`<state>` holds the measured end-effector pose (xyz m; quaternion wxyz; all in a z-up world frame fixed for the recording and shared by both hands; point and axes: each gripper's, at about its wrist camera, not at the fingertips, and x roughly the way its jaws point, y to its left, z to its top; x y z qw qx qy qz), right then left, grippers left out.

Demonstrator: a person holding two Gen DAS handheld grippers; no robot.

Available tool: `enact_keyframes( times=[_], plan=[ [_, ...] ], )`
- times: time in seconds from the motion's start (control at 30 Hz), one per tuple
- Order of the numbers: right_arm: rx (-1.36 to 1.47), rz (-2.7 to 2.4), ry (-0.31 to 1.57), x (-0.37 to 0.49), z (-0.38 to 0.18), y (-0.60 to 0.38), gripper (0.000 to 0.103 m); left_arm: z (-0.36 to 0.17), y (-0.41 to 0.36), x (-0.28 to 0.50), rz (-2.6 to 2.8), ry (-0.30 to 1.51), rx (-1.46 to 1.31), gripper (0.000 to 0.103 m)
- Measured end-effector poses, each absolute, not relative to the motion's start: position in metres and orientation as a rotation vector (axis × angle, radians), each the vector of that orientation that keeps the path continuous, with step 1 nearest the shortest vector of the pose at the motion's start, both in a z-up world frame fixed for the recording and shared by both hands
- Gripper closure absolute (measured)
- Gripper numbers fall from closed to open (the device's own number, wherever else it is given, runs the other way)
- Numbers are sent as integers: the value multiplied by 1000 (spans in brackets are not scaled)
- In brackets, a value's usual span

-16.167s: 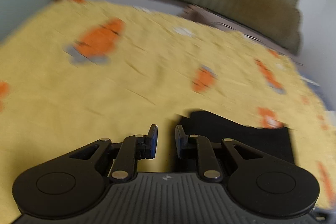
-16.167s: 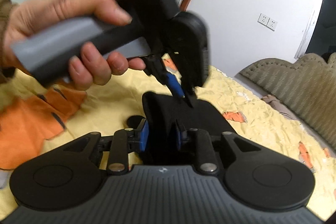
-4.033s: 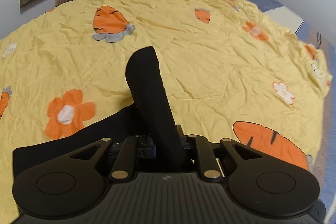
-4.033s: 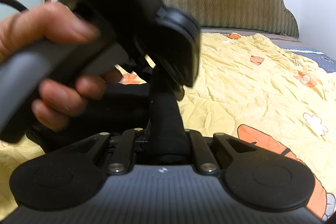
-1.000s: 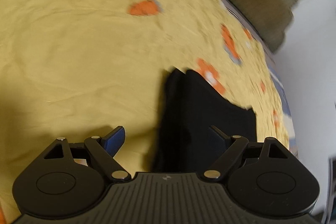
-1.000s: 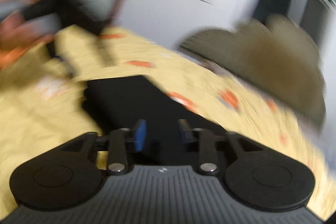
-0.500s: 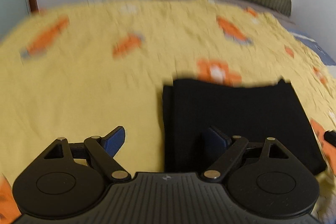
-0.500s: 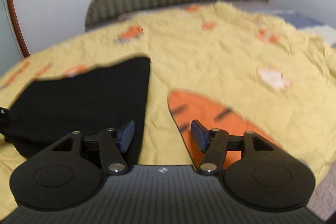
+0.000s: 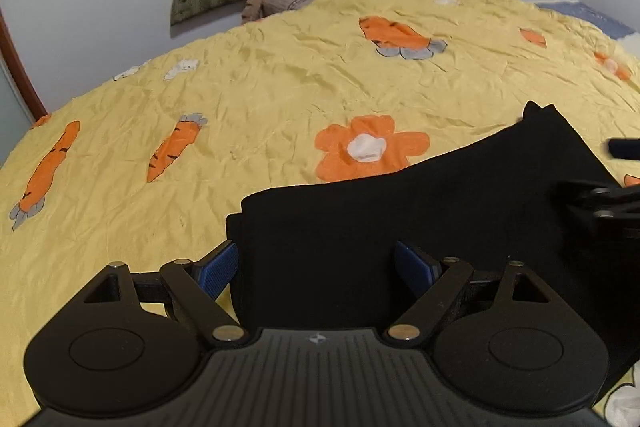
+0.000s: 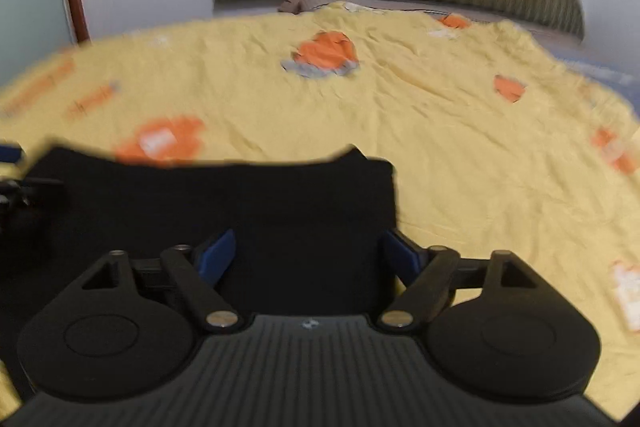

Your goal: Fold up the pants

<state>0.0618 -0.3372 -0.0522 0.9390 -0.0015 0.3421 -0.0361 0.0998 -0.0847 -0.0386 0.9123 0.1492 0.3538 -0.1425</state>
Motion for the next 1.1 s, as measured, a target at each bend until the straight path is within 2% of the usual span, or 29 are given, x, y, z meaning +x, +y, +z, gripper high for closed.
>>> enact_keyframes(
  times=[0.03, 0.1, 0.17, 0.3, 0.43, 0.73, 0.9, 1.1],
  plan=[
    [-20, -90, 683, 52, -48, -334, 19, -38, -83, 98, -291, 726, 296, 17],
    [-38, -122, 619, 29, -36, -329, 6, -37, -82, 98, -287, 738, 274, 17],
    [-56, -123, 552, 0, -19, -320, 0, -36, -81, 98, -285, 743, 263, 17],
    [-110, -54, 547, -31, -14, -296, 0, -37, -78, 87, -277, 733, 265, 17],
    [-239, -83, 630, -41, -43, -281, 0, -33, -73, 72, -265, 716, 270, 17],
    [-56, -98, 517, -95, -16, -253, 0, -24, -53, 34, -202, 702, 253, 14],
    [46, -63, 517, -119, -14, -232, 0, -24, -31, 14, -202, 722, 193, 14],
    [30, -28, 549, -127, -20, -214, 0, -20, -9, -2, -184, 738, 133, 14]
  ],
)
